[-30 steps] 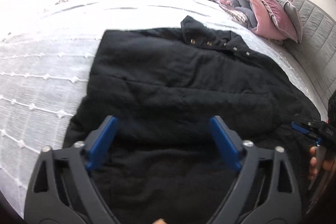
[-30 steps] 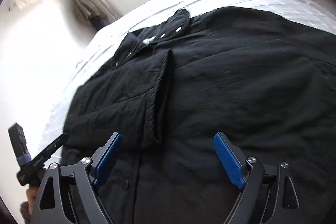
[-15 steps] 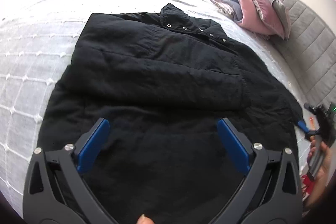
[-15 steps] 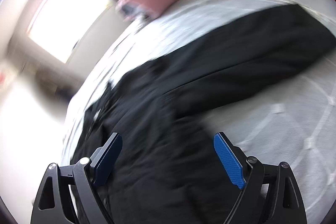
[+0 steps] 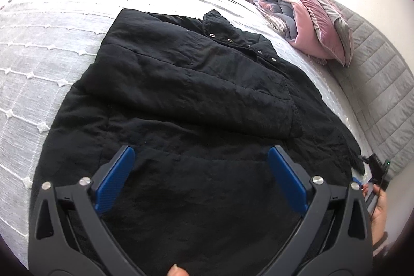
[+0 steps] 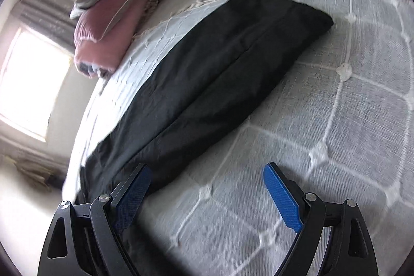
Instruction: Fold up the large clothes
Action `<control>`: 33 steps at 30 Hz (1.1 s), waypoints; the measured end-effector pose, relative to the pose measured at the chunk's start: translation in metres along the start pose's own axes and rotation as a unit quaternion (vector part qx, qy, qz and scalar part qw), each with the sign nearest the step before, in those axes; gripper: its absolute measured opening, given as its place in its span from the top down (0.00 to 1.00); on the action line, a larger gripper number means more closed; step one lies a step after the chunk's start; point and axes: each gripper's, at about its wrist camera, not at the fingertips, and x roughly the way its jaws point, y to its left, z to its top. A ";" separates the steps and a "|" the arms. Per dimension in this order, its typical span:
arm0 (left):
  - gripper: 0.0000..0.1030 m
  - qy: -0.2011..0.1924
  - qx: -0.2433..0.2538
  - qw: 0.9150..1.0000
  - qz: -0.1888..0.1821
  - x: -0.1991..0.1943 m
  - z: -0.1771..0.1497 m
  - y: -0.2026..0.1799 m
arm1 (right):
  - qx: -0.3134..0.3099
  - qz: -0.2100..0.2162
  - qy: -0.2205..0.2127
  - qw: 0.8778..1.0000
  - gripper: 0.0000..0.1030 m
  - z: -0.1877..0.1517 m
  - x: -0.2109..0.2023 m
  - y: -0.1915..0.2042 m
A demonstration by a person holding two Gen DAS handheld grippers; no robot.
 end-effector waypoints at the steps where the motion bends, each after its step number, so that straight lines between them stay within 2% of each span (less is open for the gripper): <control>1: 0.01 0.000 -0.002 1.000 -0.004 0.001 0.000 0.000 | 0.001 0.004 -0.006 1.000 0.12 0.004 0.003 -0.002; 8: 0.01 0.024 -0.003 0.999 -0.023 0.010 -0.002 -0.001 | -0.010 0.030 -0.039 0.999 0.14 0.028 0.019 -0.001; 11: 0.01 0.026 -0.012 0.999 -0.025 0.012 -0.001 0.001 | -0.019 0.013 -0.051 0.998 0.32 0.031 0.022 -0.001; 12: 0.01 0.026 -0.017 0.999 -0.026 0.012 0.000 0.002 | -0.023 0.008 -0.055 0.998 0.42 0.031 0.020 -0.001; 13: 0.01 0.026 -0.021 0.999 -0.027 0.012 0.001 0.003 | -0.024 0.005 -0.057 0.998 0.58 0.031 0.019 -0.002; 15: 0.01 0.026 -0.028 0.999 -0.028 0.012 0.003 0.005 | -0.011 0.006 -0.049 0.999 0.76 0.033 0.020 -0.008; 16: 0.01 0.024 -0.028 0.999 -0.027 0.011 0.003 0.006 | 0.000 0.011 -0.048 0.999 0.82 0.034 0.019 -0.012; 19: 0.01 0.026 -0.023 0.999 -0.018 0.012 0.005 0.004 | 0.010 0.021 -0.051 0.998 0.89 0.035 0.014 -0.013; 23: 0.00 0.028 -0.015 0.999 0.008 0.013 0.008 0.000 | -0.028 0.018 -0.082 0.996 0.92 0.034 -0.003 0.006; 28: 0.01 0.027 -0.009 0.998 0.059 0.011 0.010 0.001 | -0.110 0.013 -0.122 0.986 0.94 0.025 -0.031 0.054; 33: 0.01 0.033 -0.006 0.997 0.071 0.011 0.010 0.004 | -0.212 0.024 -0.144 0.966 0.94 -0.002 -0.055 0.119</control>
